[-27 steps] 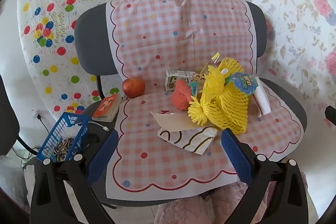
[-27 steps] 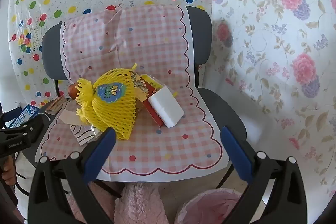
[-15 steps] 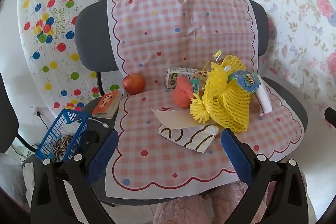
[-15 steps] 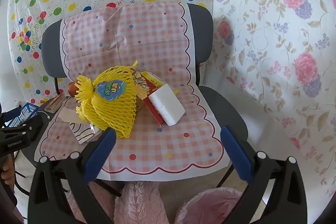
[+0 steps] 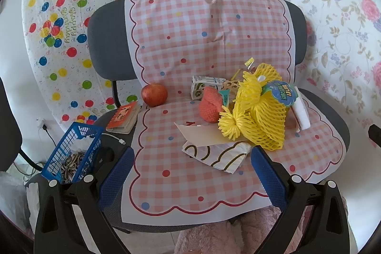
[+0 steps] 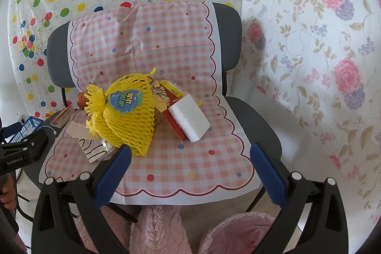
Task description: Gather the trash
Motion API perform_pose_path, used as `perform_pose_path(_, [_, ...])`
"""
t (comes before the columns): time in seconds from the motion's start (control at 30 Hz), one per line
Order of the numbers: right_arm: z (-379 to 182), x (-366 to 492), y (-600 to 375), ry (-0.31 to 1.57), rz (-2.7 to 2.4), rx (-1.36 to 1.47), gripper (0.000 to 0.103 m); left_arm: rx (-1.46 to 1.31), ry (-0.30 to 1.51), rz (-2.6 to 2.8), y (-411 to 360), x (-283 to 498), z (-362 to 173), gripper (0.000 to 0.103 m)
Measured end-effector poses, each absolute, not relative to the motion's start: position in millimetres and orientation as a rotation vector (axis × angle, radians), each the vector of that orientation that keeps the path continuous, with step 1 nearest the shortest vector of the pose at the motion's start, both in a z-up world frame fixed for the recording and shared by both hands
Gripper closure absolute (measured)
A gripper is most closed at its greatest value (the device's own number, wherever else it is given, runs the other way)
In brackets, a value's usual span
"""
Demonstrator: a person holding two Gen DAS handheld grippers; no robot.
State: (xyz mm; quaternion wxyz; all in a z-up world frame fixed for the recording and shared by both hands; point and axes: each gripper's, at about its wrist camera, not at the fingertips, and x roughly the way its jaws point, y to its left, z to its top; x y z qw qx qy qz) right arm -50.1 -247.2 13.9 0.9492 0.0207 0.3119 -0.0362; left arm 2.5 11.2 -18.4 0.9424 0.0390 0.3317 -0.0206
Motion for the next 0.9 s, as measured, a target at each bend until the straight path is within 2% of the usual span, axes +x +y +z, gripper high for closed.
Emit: perform_pose_path(0.9, [10,-50,-246,0.641,-0.076,0.044,0.006,0.065,0.683,-0.034,25,2,-15,0.006])
